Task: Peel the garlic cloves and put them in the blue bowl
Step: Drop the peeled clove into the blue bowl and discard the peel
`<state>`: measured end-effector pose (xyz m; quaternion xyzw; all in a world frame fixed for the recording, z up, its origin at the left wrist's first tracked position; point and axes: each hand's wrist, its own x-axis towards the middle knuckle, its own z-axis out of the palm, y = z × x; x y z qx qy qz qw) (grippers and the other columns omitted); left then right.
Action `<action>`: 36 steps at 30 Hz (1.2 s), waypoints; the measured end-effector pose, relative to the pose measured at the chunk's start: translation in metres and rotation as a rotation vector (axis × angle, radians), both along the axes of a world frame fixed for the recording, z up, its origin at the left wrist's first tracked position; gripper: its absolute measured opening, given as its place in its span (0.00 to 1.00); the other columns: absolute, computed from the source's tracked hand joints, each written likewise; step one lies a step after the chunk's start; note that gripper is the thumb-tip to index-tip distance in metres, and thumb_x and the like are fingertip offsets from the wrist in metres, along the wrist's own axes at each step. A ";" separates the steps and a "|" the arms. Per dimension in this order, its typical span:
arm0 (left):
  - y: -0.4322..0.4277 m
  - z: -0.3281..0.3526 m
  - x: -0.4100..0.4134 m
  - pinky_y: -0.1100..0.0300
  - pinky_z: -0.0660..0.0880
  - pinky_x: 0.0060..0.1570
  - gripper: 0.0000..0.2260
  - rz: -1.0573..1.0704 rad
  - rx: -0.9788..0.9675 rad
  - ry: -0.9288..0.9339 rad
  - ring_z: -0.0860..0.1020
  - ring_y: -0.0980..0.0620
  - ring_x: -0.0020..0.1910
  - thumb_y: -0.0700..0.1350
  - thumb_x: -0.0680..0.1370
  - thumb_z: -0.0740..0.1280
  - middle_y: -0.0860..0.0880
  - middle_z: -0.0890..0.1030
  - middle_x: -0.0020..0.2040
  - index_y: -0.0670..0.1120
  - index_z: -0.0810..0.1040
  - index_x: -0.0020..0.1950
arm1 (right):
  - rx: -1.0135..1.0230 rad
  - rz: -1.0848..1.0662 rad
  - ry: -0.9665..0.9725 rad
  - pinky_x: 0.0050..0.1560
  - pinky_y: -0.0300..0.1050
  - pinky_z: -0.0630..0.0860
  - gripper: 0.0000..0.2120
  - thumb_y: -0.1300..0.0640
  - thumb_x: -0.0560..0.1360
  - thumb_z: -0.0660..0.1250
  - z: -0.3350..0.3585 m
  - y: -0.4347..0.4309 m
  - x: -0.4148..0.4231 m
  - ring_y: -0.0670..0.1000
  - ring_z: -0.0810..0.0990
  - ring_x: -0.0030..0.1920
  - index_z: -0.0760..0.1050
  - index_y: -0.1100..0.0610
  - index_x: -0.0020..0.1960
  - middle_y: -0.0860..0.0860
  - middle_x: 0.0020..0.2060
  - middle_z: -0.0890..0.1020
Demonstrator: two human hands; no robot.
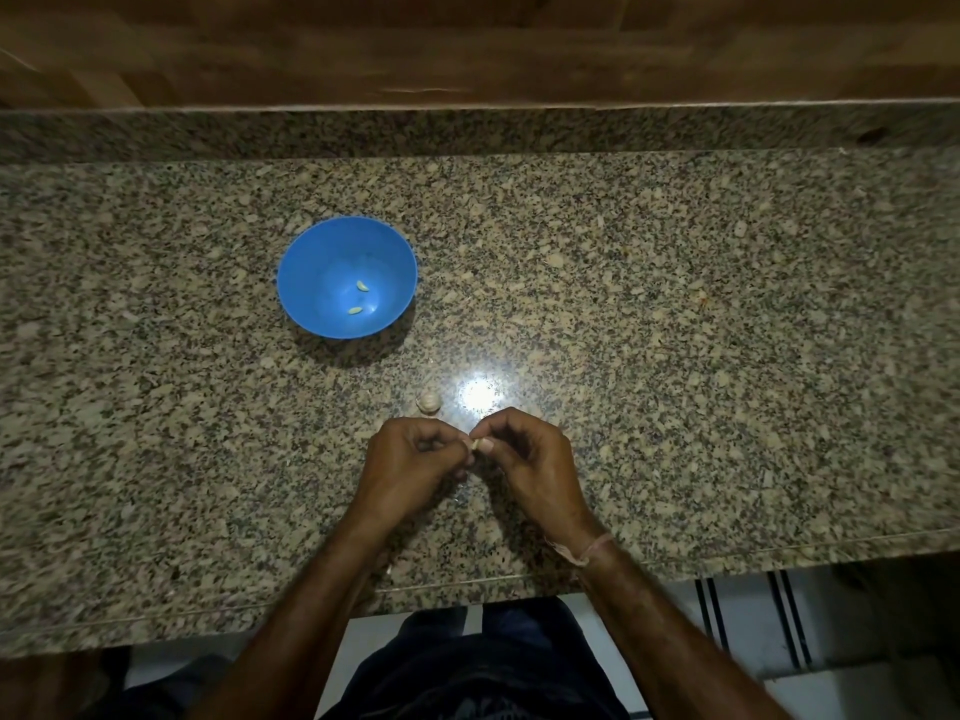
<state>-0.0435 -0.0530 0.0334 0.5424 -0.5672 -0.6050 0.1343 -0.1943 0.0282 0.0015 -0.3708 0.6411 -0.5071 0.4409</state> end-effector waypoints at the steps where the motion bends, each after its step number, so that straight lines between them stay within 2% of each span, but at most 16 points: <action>1: 0.000 0.001 0.000 0.59 0.79 0.40 0.06 0.013 0.035 0.013 0.85 0.50 0.36 0.36 0.76 0.73 0.45 0.87 0.37 0.43 0.88 0.42 | 0.004 0.002 -0.004 0.50 0.50 0.84 0.07 0.71 0.79 0.69 0.001 0.000 0.000 0.55 0.86 0.47 0.83 0.61 0.49 0.53 0.43 0.87; 3: 0.000 0.002 0.000 0.62 0.79 0.36 0.05 0.038 0.105 0.044 0.84 0.51 0.35 0.35 0.78 0.72 0.43 0.87 0.38 0.40 0.88 0.44 | 0.005 0.005 -0.011 0.48 0.40 0.81 0.07 0.72 0.79 0.68 0.002 0.001 0.000 0.50 0.86 0.46 0.83 0.64 0.49 0.53 0.43 0.87; 5: 0.000 0.004 0.000 0.64 0.77 0.31 0.05 0.059 0.164 0.067 0.83 0.51 0.34 0.34 0.79 0.71 0.41 0.87 0.39 0.37 0.87 0.46 | 0.009 0.015 -0.015 0.48 0.36 0.80 0.06 0.73 0.79 0.68 0.003 0.001 0.000 0.47 0.86 0.46 0.83 0.65 0.49 0.53 0.43 0.87; 7: 0.000 0.003 0.001 0.65 0.76 0.30 0.05 0.060 0.198 0.063 0.82 0.51 0.34 0.34 0.79 0.71 0.40 0.87 0.39 0.36 0.86 0.47 | 0.013 0.023 -0.029 0.48 0.37 0.80 0.06 0.73 0.79 0.68 0.003 0.001 0.000 0.48 0.86 0.46 0.83 0.65 0.49 0.54 0.43 0.87; 12: -0.003 -0.004 0.006 0.58 0.76 0.38 0.05 0.044 0.287 0.055 0.81 0.45 0.39 0.38 0.79 0.71 0.40 0.88 0.42 0.39 0.87 0.47 | 0.020 0.053 -0.017 0.50 0.40 0.80 0.06 0.71 0.79 0.69 0.003 -0.001 -0.002 0.50 0.86 0.48 0.83 0.63 0.49 0.52 0.44 0.87; 17: -0.003 0.000 0.005 0.64 0.77 0.33 0.06 0.066 0.353 0.054 0.82 0.55 0.32 0.37 0.80 0.71 0.41 0.87 0.41 0.37 0.87 0.48 | 0.043 0.071 -0.009 0.51 0.41 0.79 0.06 0.71 0.78 0.70 0.001 -0.002 -0.003 0.49 0.85 0.47 0.83 0.62 0.49 0.49 0.44 0.86; 20: -0.002 -0.001 0.005 0.60 0.77 0.36 0.05 0.067 0.301 0.034 0.81 0.51 0.33 0.38 0.79 0.72 0.41 0.87 0.40 0.40 0.87 0.45 | 0.046 0.080 -0.006 0.49 0.39 0.79 0.06 0.71 0.79 0.69 0.001 -0.002 -0.003 0.48 0.85 0.46 0.83 0.63 0.50 0.50 0.43 0.86; 22: 0.002 -0.002 0.001 0.59 0.77 0.37 0.06 0.044 0.118 -0.042 0.82 0.49 0.34 0.38 0.77 0.74 0.45 0.87 0.36 0.44 0.88 0.41 | 0.052 0.055 -0.014 0.47 0.38 0.80 0.06 0.72 0.79 0.69 0.001 -0.002 -0.001 0.48 0.86 0.45 0.83 0.63 0.50 0.51 0.43 0.87; 24: 0.008 -0.001 -0.004 0.65 0.76 0.34 0.05 0.013 -0.085 -0.161 0.83 0.57 0.33 0.42 0.75 0.75 0.52 0.86 0.34 0.49 0.88 0.40 | 0.054 0.008 -0.010 0.47 0.41 0.82 0.07 0.71 0.79 0.70 0.000 -0.003 0.002 0.51 0.87 0.47 0.84 0.62 0.49 0.53 0.43 0.87; 26: 0.011 0.001 -0.007 0.70 0.73 0.32 0.03 0.012 -0.163 -0.211 0.82 0.61 0.33 0.46 0.75 0.75 0.55 0.85 0.33 0.51 0.87 0.41 | 0.071 -0.030 -0.037 0.50 0.51 0.85 0.08 0.70 0.79 0.70 -0.001 -0.004 0.004 0.56 0.87 0.49 0.84 0.60 0.50 0.53 0.44 0.88; 30: 0.014 -0.001 -0.008 0.70 0.72 0.31 0.04 0.029 -0.204 -0.203 0.81 0.62 0.32 0.47 0.76 0.74 0.56 0.84 0.33 0.51 0.86 0.42 | 0.127 -0.079 -0.162 0.54 0.65 0.84 0.07 0.70 0.80 0.69 -0.002 -0.007 0.006 0.60 0.86 0.49 0.84 0.62 0.50 0.57 0.45 0.87; 33: 0.017 -0.001 -0.008 0.71 0.72 0.32 0.04 0.034 -0.263 -0.192 0.82 0.62 0.34 0.46 0.78 0.73 0.56 0.84 0.34 0.50 0.85 0.43 | 0.180 -0.140 -0.307 0.57 0.70 0.81 0.06 0.70 0.80 0.69 -0.002 -0.007 0.011 0.58 0.85 0.47 0.84 0.63 0.51 0.58 0.44 0.87; 36: 0.017 -0.003 -0.008 0.68 0.74 0.33 0.05 0.021 -0.291 -0.182 0.82 0.61 0.35 0.46 0.79 0.73 0.55 0.85 0.35 0.50 0.84 0.42 | 0.215 -0.204 -0.434 0.61 0.73 0.77 0.06 0.71 0.80 0.68 -0.004 -0.007 0.018 0.61 0.83 0.48 0.83 0.64 0.51 0.61 0.43 0.85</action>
